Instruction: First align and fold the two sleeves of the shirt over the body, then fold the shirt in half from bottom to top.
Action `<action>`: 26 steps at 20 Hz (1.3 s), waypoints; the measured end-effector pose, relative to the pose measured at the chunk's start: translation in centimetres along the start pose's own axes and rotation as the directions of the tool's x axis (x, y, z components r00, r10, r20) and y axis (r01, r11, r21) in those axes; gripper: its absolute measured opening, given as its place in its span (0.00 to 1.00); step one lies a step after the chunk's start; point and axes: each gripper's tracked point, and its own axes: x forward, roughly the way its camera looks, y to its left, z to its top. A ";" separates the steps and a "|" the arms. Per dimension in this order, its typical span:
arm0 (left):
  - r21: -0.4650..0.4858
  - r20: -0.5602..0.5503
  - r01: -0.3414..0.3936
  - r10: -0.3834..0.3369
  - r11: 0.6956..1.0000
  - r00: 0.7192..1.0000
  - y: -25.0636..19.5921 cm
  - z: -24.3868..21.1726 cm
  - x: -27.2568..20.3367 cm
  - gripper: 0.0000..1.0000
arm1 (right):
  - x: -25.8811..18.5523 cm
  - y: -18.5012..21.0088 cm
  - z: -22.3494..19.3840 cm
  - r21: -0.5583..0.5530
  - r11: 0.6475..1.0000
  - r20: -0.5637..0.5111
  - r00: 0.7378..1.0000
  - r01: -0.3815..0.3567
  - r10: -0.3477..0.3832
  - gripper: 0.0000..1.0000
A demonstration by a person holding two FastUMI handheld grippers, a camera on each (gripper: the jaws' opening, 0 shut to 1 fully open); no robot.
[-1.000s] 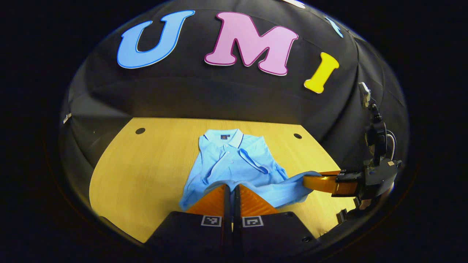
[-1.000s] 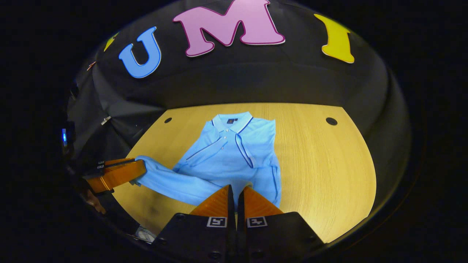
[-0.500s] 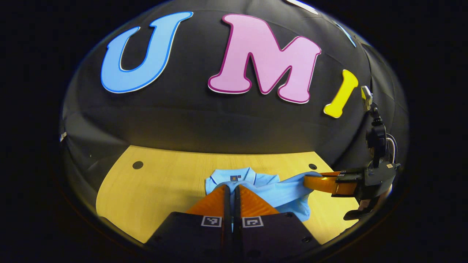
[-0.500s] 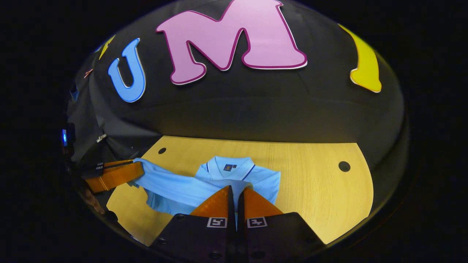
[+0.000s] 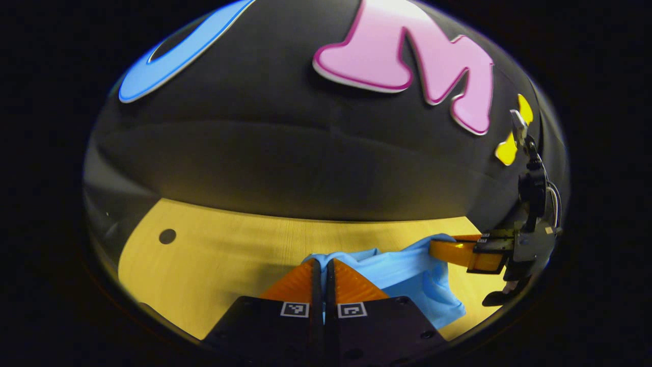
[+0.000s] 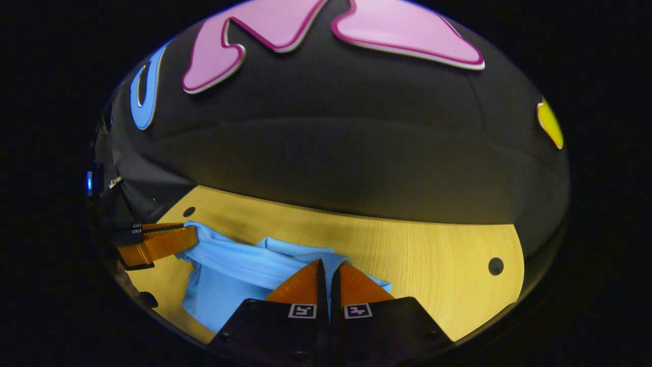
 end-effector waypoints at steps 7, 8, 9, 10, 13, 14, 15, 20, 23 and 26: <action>-0.015 -0.054 -0.035 0.034 0.999 0.998 3.2 -5.5 7.3 0.08 | 6.6 -1.3 -5.4 -0.006 1.000 -0.070 0.997 0.015 -0.016 0.05; 0.024 -0.068 -0.042 0.043 0.999 0.997 3.3 -5.9 7.6 0.10 | 6.8 -1.4 -5.9 -0.015 1.000 -0.080 0.997 0.022 -0.023 0.08; 0.046 -0.074 -0.041 0.044 0.998 0.996 3.2 -6.0 7.5 0.10 | 6.9 -1.6 -6.0 -0.026 0.999 -0.086 0.996 0.026 -0.028 0.12; 0.049 -0.066 -0.036 0.039 0.998 0.997 2.9 -5.9 7.5 0.11 | 6.6 -1.7 -6.0 -0.036 0.999 -0.086 0.996 0.032 -0.035 0.24; 0.048 0.003 -0.048 0.048 0.998 0.999 2.2 -3.9 6.2 0.78 | 5.2 -2.2 -5.1 -0.048 0.997 -0.044 0.997 0.060 -0.062 0.61; 0.057 0.033 -0.054 0.052 0.997 0.998 2.4 -2.6 4.9 1.00 | 4.2 -2.6 -4.4 -0.051 0.996 -0.020 0.997 0.078 -0.079 0.78; 0.070 0.062 -0.058 0.054 0.996 0.997 2.3 -2.0 4.3 0.97 | 3.2 -2.9 -3.8 -0.053 0.994 0.004 0.995 0.099 -0.099 0.94; 0.100 0.192 -0.068 0.048 0.993 0.980 1.0 2.0 -3.8 0.97 | -4.3 -3.3 -0.5 -0.032 0.980 0.118 0.974 0.197 -0.192 0.96; 0.113 0.226 -0.018 -0.008 0.993 0.974 -1.4 3.0 -9.4 0.97 | -10.6 -1.8 0.6 0.011 0.976 0.163 0.962 0.219 -0.218 0.96; 0.148 0.256 -0.007 -0.031 0.989 0.966 -3.0 3.3 -15.8 0.97 | -16.9 0.7 1.1 -0.006 0.973 0.204 0.953 0.231 -0.225 0.96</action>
